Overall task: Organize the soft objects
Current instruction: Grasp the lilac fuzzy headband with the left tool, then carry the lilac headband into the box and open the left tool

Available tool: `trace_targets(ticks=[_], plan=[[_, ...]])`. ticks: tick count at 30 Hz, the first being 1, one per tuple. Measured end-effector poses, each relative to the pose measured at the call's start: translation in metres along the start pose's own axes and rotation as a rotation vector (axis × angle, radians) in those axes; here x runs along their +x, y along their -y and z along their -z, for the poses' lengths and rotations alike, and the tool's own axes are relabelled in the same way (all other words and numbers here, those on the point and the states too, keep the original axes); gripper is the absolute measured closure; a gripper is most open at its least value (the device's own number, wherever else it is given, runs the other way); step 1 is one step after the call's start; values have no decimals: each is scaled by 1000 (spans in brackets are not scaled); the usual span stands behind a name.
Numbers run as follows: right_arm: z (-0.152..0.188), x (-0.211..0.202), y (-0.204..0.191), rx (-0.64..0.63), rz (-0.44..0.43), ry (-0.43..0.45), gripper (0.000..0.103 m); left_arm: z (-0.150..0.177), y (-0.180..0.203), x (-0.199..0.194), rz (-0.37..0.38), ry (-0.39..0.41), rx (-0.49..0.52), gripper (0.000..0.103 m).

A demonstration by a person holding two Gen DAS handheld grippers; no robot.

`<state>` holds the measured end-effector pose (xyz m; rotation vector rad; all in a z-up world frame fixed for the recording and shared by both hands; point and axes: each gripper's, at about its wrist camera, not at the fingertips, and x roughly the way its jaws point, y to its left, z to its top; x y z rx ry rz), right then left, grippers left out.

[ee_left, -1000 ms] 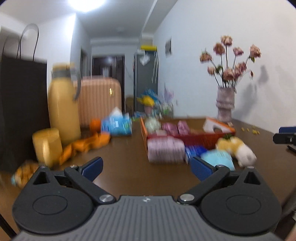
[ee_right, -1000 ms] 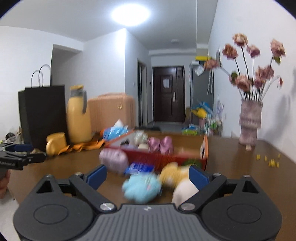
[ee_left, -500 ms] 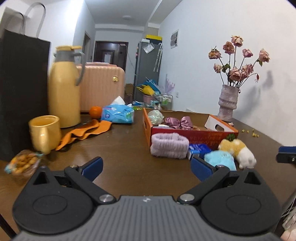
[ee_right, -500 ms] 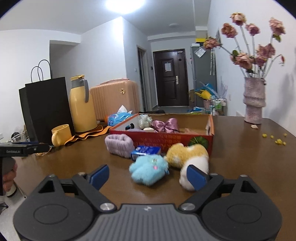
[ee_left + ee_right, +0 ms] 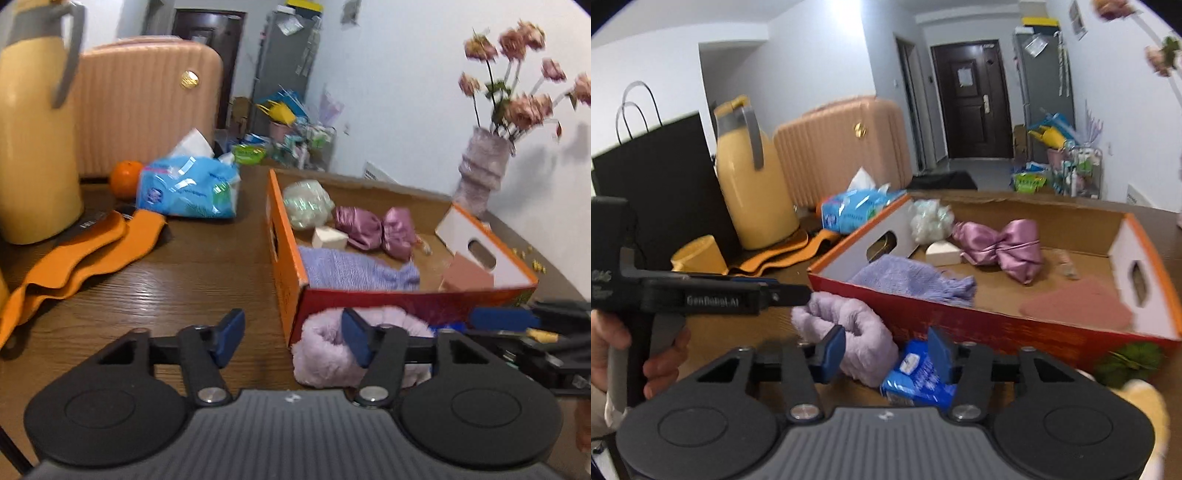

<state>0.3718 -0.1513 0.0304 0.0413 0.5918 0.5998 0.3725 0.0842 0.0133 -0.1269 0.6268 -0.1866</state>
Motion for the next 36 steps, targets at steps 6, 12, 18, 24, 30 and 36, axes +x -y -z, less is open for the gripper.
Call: trace_targets(ticks=[6, 12, 18, 24, 30, 36], plan=[[5, 35, -3, 13, -46, -13, 87, 17, -7, 4, 90, 3, 7, 91], [24, -9, -32, -106, -97, 27, 92, 44, 1, -46, 128, 15, -25, 93], [67, -76, -61, -207, -132, 15, 92, 102, 26, -108, 201, 10, -3, 92], [91, -111, -57, -177, -139, -23, 73, 118, 21, -146, 252, 47, -43, 67], [77, -108, -37, 77, -126, 70, 59, 102, 22, -128, 115, 35, -148, 48], [108, -80, -55, 33, -107, 5, 58, 124, 21, -114, 132, 0, -190, 43]])
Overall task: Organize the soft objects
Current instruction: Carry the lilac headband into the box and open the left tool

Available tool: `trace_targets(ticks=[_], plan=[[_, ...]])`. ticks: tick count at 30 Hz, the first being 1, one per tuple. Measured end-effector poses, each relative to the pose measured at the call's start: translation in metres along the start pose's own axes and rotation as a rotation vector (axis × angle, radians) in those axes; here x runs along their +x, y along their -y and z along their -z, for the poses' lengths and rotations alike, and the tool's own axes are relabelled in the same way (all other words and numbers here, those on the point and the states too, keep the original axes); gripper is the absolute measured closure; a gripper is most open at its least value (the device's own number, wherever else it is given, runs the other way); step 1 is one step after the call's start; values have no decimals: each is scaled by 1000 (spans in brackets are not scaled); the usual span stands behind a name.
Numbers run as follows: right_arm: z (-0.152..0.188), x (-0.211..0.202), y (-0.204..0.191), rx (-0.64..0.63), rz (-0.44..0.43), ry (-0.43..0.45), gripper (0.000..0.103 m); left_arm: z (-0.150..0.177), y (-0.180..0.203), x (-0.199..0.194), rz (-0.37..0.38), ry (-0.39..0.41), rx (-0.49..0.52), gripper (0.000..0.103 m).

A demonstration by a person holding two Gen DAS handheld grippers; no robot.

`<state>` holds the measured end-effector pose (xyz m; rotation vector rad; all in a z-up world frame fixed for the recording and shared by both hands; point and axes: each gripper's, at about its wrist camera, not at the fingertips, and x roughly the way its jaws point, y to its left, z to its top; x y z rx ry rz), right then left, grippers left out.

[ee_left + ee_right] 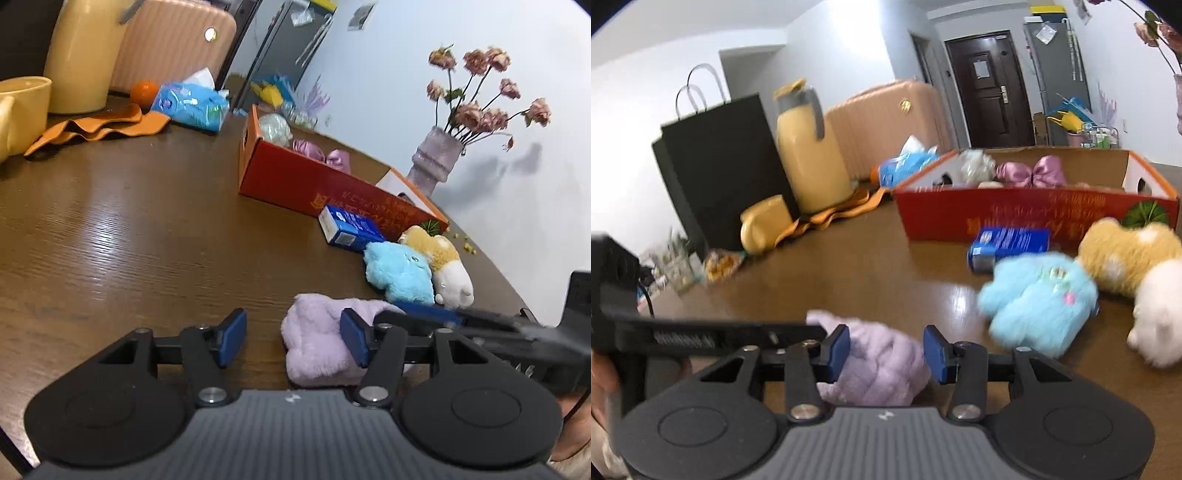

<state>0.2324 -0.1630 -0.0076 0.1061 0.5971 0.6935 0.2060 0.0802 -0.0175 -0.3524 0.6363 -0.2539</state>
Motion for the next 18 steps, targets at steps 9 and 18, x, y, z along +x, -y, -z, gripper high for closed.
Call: trace_targets(ticks=[9, 18], plan=[[14, 0, 8, 13, 16, 31, 54, 11, 13, 6, 78, -3, 70, 64], [21, -15, 21, 163, -22, 40, 72, 20, 16, 9, 52, 0, 60, 74]])
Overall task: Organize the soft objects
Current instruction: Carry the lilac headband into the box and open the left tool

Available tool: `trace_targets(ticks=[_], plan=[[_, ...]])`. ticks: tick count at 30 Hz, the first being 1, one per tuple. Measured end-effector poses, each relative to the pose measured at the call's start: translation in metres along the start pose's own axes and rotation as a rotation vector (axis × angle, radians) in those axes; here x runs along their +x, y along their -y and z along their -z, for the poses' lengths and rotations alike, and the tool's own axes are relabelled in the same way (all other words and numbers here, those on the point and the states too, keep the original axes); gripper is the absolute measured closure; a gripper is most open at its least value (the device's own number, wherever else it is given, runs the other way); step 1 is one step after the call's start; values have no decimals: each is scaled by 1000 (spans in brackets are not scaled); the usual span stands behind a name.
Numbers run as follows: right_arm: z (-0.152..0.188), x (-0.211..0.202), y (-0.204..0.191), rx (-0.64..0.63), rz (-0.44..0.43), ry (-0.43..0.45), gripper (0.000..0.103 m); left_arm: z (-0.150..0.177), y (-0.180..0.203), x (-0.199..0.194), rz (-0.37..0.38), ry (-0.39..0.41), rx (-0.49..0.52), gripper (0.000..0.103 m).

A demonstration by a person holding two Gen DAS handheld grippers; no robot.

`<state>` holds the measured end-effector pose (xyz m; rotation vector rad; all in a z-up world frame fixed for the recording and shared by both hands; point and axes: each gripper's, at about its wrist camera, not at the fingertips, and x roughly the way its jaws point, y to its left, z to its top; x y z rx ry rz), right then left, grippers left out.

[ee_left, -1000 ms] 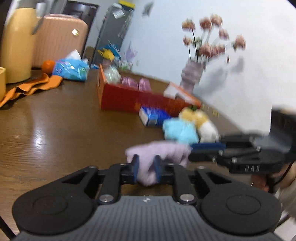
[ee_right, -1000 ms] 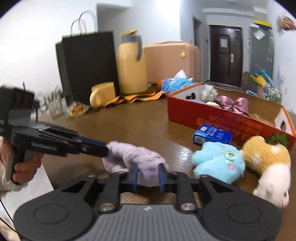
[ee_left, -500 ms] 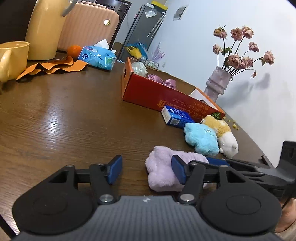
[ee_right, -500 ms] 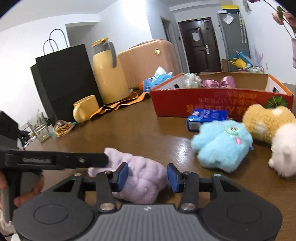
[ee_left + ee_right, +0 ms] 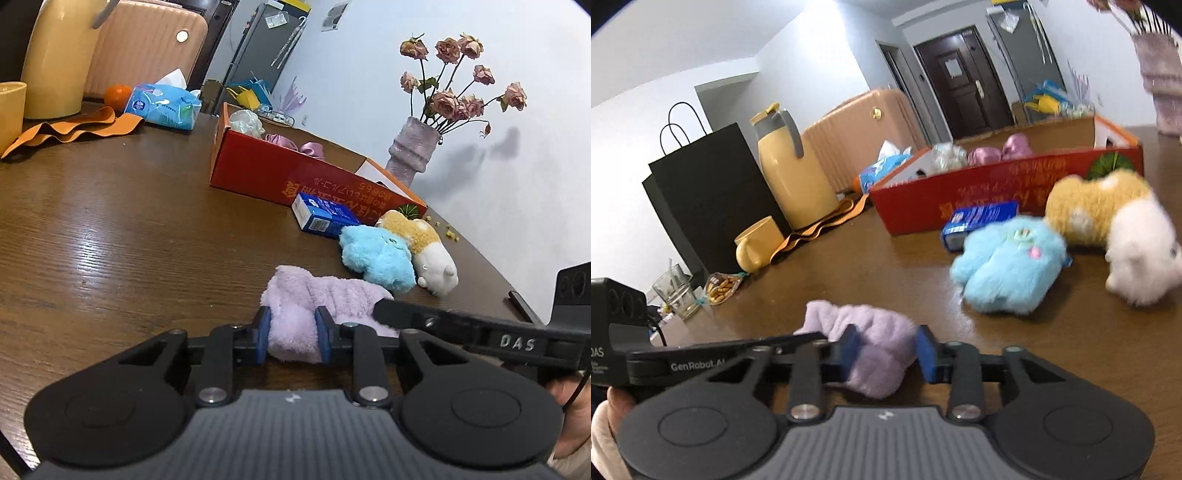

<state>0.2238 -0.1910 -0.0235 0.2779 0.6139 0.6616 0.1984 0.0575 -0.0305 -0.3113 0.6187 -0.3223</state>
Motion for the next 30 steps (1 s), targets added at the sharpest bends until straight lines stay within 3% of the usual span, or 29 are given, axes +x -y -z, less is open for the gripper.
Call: trace_targets(ticks=[2, 3, 7, 11, 15, 19, 22, 25, 30], plan=[[4, 5, -3, -15, 6, 11, 76, -1, -1, 0, -10, -2, -12, 60], [5, 7, -3, -27, 9, 16, 78, -2, -2, -1, -2, -6, -17, 60], [4, 7, -2, -20, -3, 16, 84, -5, 0, -3, 8, 8, 4, 85], [-11, -9, -6, -39, -11, 80, 85, -25, 12, -4, 60, 45, 19, 87], [-66, -20, -1, -90, 27, 180, 85, -89, 24, 10, 136, 65, 26, 87], [-143, -1, 17, -103, 92, 212, 85, -174, 40, 59, 126, 62, 92, 87], [-195, 40, 33, -150, 177, 157, 85, -221, 44, 113, 77, 11, 140, 87], [-234, 95, 59, -144, 247, 44, 85, -247, 31, 169, 20, -55, 126, 87], [-258, 175, 88, -108, 270, -138, 85, -250, -1, 232, -94, -183, 113, 84]])
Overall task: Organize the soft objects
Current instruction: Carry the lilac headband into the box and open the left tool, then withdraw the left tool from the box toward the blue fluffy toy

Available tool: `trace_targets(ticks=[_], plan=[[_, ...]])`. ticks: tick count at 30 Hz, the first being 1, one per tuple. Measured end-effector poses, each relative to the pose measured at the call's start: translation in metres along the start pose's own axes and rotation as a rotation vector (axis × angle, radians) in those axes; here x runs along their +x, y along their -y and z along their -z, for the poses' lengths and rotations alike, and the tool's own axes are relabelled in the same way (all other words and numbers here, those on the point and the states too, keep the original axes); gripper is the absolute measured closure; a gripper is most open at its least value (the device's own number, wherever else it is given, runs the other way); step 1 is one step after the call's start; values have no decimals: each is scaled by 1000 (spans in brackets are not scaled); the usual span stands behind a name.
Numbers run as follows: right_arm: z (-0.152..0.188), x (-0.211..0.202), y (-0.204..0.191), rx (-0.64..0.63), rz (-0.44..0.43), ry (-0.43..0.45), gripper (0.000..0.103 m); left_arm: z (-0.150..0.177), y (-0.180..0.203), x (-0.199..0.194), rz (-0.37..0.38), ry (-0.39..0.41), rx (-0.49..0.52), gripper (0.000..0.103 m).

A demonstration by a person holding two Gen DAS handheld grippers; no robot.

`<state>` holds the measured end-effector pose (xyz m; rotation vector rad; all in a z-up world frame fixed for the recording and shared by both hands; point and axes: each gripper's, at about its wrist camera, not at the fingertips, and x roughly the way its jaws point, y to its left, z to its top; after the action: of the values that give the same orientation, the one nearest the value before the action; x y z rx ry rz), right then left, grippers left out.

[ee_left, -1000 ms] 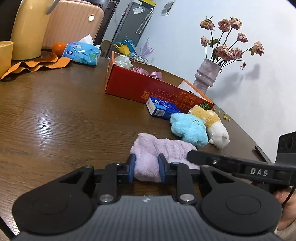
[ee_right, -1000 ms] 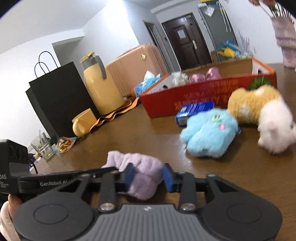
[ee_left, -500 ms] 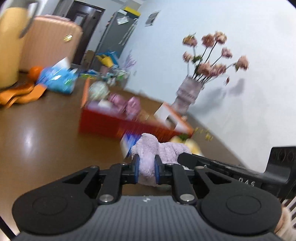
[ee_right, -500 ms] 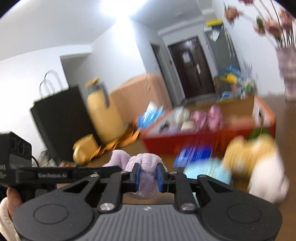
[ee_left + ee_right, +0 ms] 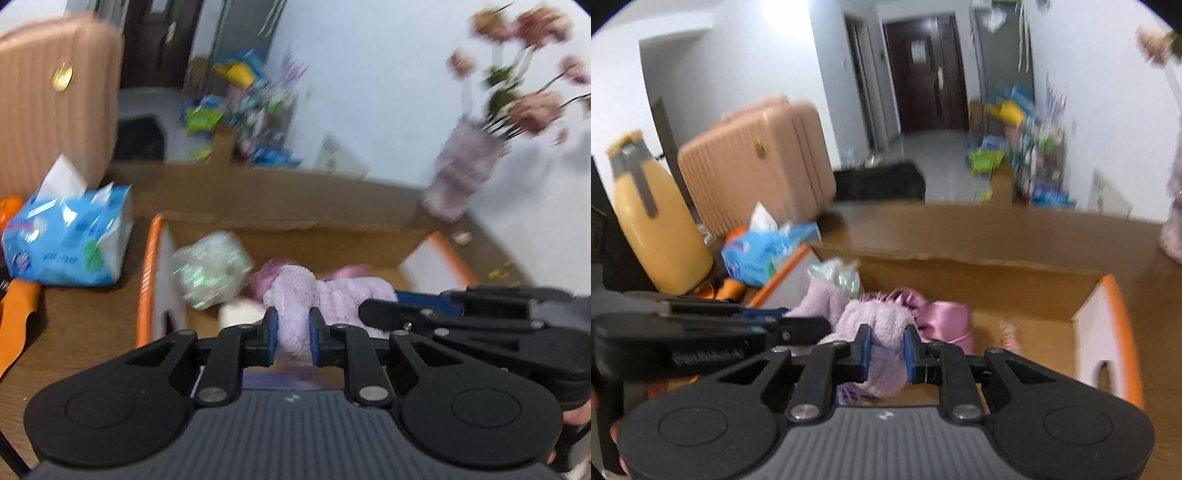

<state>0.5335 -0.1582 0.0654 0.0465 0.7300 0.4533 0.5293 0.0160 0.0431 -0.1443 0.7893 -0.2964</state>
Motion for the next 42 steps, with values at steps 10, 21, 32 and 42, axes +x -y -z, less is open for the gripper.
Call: trace_targets(ticks=[10, 21, 32, 42], plan=[[2, 65, -7, 22, -52, -134, 78, 16, -20, -20, -106, 97, 89, 60], [-3, -67, 9, 11, 21, 68, 50, 17, 5, -111, -159, 213, 111, 42], [72, -247, 9, -83, 129, 393, 17, 97, 40, -231, -187, 425, 118, 22], [190, -291, -24, -190, 87, 492, 16, 222, 78, -255, -232, 530, 186, 13]])
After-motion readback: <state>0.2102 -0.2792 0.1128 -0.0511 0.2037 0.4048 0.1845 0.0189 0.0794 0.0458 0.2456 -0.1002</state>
